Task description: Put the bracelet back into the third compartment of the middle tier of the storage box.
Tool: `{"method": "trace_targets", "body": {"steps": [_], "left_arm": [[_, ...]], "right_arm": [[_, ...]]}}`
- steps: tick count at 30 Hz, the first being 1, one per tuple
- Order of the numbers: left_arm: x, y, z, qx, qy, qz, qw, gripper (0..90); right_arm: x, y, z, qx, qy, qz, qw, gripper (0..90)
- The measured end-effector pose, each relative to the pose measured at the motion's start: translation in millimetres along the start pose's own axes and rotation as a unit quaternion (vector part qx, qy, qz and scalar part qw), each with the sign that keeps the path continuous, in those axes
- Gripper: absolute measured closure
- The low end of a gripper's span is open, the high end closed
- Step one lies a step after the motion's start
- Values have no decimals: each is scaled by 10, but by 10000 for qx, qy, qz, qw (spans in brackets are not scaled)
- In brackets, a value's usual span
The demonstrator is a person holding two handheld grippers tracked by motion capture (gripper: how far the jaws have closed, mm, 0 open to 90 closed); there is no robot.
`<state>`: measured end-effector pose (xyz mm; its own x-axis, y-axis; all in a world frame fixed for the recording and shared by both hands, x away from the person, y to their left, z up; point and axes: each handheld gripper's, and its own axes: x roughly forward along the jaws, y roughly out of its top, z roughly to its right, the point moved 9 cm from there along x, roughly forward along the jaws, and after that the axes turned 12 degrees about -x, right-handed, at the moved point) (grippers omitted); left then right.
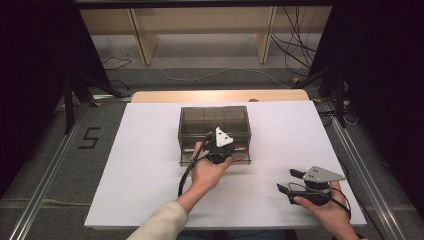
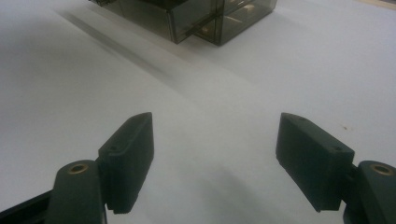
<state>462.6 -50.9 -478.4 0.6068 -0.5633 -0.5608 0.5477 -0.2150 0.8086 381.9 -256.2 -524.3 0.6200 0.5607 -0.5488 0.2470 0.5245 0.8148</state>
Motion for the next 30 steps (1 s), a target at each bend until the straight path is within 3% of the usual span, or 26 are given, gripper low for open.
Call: {"method": "trace_targets", "body": {"steps": [30], "left_arm": [[113,-44,-11,171,130,-111,9997,897]], "right_arm": [[-2,-3,0,-2,1,-5,10000,284]]}}
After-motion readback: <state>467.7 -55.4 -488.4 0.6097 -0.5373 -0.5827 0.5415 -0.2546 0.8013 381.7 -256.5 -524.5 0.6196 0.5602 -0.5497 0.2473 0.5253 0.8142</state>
